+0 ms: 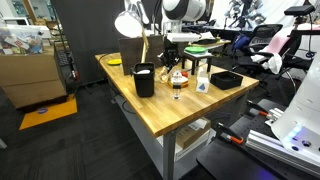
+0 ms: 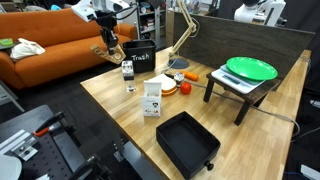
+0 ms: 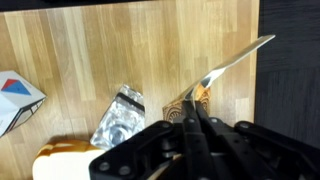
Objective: Throw the brown box in the trash
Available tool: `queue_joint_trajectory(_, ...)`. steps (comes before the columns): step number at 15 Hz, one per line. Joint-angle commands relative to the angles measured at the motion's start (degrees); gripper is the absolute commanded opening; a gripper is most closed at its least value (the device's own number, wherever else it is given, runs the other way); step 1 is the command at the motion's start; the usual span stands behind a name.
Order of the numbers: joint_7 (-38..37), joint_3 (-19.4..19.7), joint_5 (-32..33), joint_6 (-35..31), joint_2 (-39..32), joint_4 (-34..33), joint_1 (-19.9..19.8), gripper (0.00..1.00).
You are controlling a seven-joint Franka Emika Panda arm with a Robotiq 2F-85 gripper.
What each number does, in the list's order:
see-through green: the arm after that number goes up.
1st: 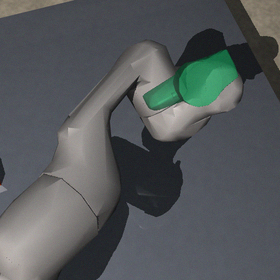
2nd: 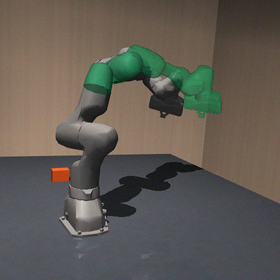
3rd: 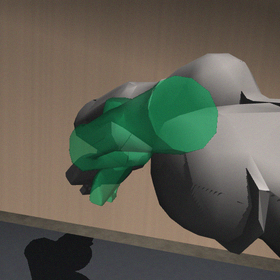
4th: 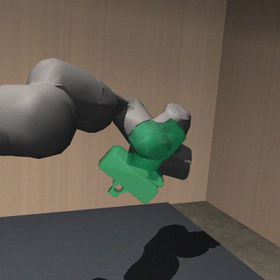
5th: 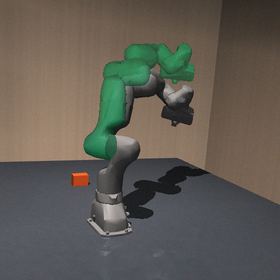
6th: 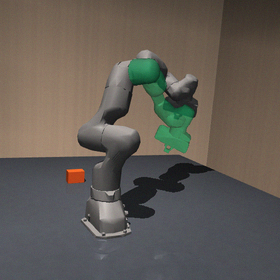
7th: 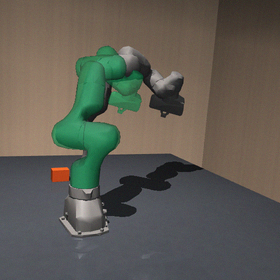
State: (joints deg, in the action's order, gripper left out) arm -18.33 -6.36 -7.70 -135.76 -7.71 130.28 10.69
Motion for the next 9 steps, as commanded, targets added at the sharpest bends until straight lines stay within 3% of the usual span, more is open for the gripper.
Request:
queue_joint_trajectory(1, -0.06, 0.39, 3.84, 1.44, -0.54, -4.71, -0.75, 0.01)
queue_joint_trajectory(9, 1.27, 2.00, 8.18, 4.05, -5.31, -18.05, -1.74, 0.01)
